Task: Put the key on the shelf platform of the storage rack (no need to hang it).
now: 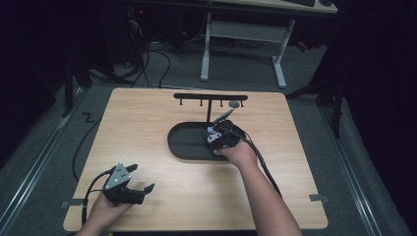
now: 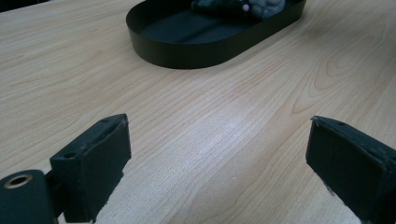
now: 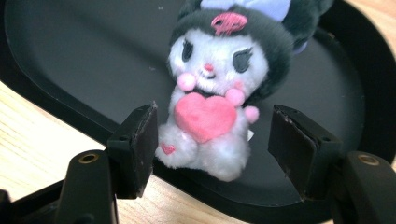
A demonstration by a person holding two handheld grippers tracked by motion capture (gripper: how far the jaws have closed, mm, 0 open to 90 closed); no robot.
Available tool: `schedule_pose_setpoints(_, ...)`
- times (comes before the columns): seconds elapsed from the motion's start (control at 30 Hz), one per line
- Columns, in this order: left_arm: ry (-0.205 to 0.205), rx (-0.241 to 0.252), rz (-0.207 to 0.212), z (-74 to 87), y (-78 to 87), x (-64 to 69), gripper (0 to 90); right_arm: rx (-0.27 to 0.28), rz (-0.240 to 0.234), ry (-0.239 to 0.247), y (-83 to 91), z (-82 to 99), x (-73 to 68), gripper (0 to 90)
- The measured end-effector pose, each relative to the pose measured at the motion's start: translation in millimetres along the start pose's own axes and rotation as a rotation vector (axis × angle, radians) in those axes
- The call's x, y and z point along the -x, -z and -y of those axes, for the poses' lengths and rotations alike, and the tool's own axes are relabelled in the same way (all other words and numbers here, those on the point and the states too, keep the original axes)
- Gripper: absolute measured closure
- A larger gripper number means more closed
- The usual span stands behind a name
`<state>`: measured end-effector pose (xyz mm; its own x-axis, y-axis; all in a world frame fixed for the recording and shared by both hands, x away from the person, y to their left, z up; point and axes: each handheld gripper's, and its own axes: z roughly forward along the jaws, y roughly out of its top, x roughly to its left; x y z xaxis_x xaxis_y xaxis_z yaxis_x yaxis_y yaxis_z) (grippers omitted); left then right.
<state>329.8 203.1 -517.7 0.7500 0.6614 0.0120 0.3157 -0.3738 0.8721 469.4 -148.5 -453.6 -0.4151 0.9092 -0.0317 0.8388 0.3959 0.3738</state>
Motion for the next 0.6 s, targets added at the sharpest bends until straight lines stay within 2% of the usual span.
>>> schedule_pose_setpoints(0.3,-0.001,0.000,-0.001,0.1,0.3,0.1,7.4,0.061,0.011,0.001,18.2,5.4,3.1,31.1)
schedule_pose_setpoints(0.4,-0.002,-0.002,0.001,0.2,-0.3,0.6,7.5,0.075,0.012,0.006,20.9,7.2,2.2,31.2)
schedule_pose_setpoints(0.5,-0.006,-0.011,0.006,0.1,-0.8,1.2,7.4,0.103,-0.008,0.013,22.8,13.6,2.3,30.8)
schedule_pose_setpoints(0.6,-0.007,-0.012,0.006,0.1,-1.3,1.5,7.4,0.096,0.002,0.021,21.2,17.2,1.7,29.3)
